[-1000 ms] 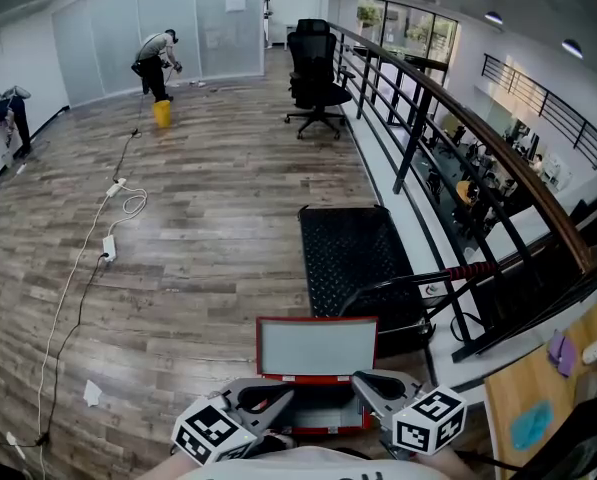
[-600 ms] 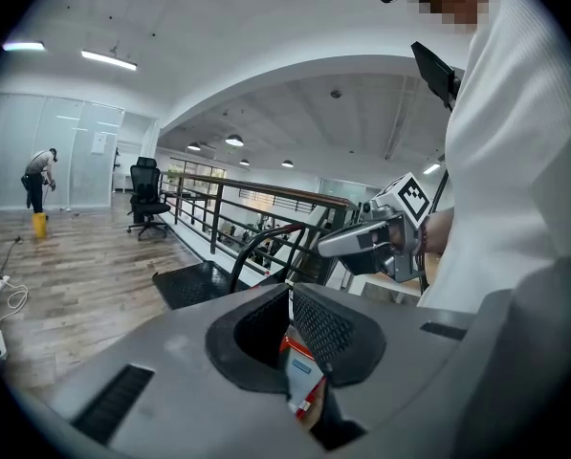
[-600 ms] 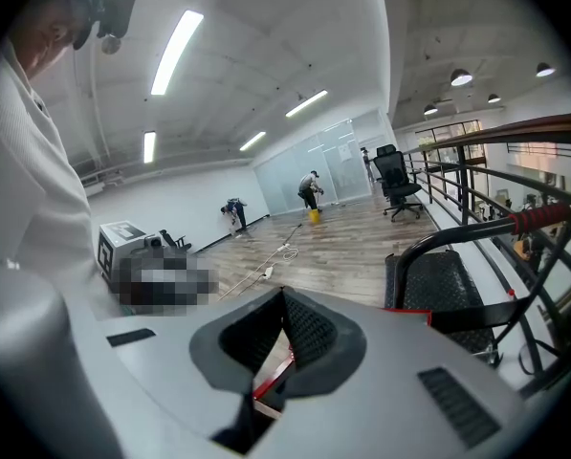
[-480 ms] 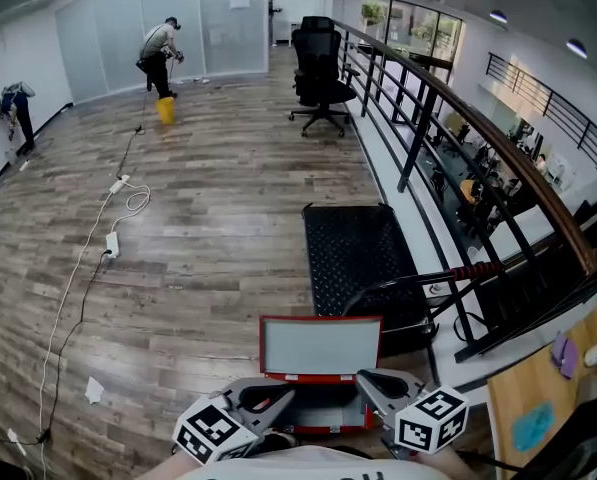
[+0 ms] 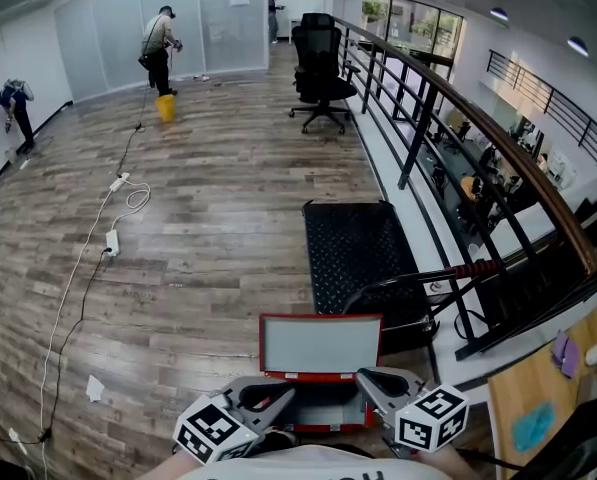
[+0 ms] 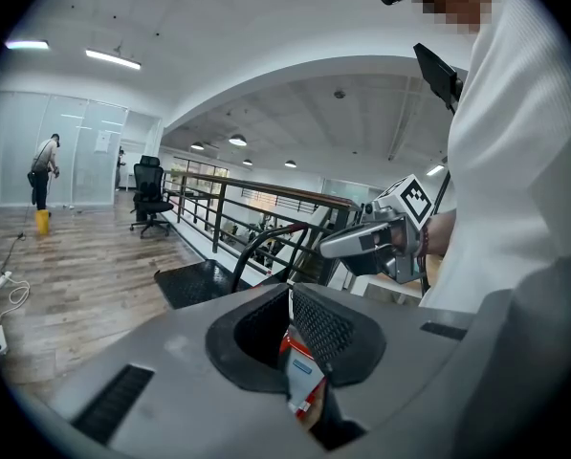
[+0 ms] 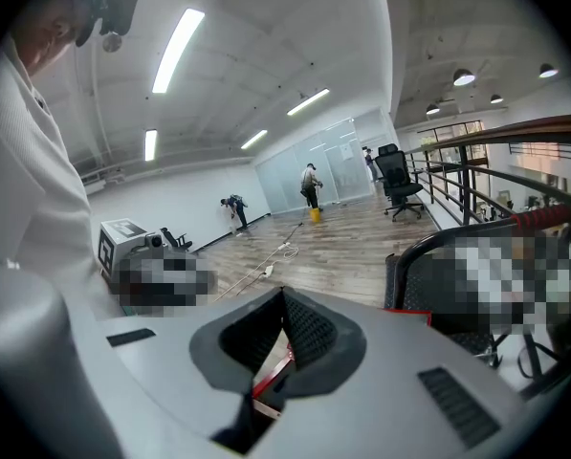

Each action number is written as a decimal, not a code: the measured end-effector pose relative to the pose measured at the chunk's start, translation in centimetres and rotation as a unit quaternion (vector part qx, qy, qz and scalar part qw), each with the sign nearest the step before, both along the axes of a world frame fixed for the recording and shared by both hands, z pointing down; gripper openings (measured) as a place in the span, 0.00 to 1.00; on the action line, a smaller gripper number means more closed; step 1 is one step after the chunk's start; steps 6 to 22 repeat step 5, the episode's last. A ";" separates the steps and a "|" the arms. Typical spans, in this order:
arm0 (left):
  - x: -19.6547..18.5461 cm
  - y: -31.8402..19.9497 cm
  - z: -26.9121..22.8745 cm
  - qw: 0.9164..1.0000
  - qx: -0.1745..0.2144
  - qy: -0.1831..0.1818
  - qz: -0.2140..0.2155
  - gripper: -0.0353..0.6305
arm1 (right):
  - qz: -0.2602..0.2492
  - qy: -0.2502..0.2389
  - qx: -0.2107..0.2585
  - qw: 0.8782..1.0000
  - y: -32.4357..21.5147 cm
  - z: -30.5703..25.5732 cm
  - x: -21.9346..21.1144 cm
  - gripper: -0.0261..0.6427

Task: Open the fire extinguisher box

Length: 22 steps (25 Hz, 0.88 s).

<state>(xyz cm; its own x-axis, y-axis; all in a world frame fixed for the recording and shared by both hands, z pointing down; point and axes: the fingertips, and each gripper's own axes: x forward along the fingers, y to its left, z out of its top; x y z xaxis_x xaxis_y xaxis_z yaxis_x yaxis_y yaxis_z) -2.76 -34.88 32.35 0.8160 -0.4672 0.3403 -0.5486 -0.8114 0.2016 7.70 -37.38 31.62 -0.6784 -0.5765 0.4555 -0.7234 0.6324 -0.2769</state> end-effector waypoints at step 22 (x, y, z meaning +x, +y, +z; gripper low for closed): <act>0.0 -0.3 -0.1 1.000 -0.001 0.000 0.001 0.08 | -0.002 0.003 -0.002 1.000 -0.2 0.1 -0.1 0.05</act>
